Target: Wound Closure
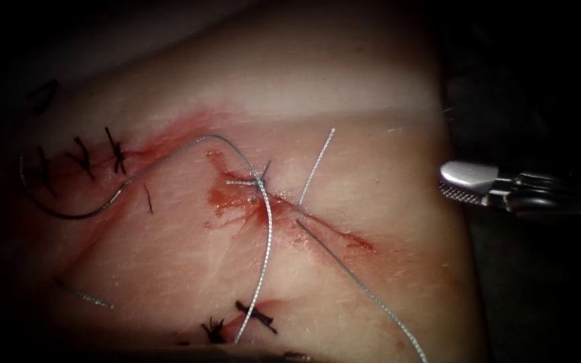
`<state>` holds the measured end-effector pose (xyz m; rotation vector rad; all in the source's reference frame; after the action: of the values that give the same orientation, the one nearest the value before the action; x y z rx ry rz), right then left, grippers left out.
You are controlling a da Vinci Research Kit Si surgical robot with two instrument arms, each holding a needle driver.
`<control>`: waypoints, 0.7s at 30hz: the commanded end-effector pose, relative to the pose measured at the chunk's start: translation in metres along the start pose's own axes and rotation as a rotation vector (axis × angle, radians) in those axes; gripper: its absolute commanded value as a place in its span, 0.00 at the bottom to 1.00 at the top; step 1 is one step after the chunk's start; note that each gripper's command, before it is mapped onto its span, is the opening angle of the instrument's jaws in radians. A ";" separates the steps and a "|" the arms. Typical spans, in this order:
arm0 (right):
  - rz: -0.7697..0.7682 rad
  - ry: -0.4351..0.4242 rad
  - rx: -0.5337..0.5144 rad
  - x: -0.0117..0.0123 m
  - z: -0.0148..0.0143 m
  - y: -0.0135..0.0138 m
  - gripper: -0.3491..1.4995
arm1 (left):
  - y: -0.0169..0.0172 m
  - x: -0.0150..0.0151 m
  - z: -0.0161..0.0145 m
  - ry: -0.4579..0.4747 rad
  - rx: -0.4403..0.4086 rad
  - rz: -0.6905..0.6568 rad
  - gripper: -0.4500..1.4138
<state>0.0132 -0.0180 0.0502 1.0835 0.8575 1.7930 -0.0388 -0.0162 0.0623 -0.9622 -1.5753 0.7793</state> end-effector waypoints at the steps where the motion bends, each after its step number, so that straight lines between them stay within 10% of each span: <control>1: -0.001 -0.001 0.001 -0.0004 0.0009 0.0001 0.84 | -0.0008 0.0002 0.0006 0.005 0.000 -0.004 0.78; 8: -0.001 -0.001 0.001 -0.0005 0.0009 0.0001 0.84 | -0.0010 0.0023 0.0007 0.009 -0.001 0.087 0.51; 12: -0.001 0.000 0.001 -0.0005 0.0010 0.0001 0.84 | -0.0005 0.0034 -0.0003 0.012 -0.006 0.124 0.04; 21: -0.001 0.000 0.001 -0.0007 0.0010 0.0000 0.83 | 0.0021 0.0067 -0.0036 0.121 0.034 0.145 0.00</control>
<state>0.0134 -0.0183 0.0500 1.0820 0.8579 1.7924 -0.0349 -0.0089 0.0636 -1.0945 -1.3908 0.8320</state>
